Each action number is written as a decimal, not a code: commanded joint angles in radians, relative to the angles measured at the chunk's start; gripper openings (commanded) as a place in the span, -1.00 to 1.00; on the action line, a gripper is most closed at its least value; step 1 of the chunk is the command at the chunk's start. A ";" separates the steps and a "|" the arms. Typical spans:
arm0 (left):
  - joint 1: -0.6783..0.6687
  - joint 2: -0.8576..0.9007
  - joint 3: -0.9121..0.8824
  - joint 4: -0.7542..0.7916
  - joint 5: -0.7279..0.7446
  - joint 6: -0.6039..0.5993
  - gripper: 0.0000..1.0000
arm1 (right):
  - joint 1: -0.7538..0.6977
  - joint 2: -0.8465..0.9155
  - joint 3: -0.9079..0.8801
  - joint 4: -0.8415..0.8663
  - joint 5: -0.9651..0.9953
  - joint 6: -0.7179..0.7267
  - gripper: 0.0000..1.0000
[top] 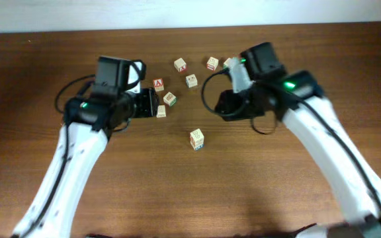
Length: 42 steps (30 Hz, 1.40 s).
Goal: Rotate 3 blocks
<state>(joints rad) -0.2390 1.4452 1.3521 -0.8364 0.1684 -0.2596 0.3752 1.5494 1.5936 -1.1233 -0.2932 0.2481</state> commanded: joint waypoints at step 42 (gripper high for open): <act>0.002 -0.051 0.018 -0.041 -0.046 0.011 0.99 | -0.331 -1.547 -1.565 1.141 0.428 -0.068 0.97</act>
<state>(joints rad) -0.2390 1.3972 1.3590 -0.8764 0.1291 -0.2573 0.0505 0.0406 0.0658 0.0097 0.1375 0.1837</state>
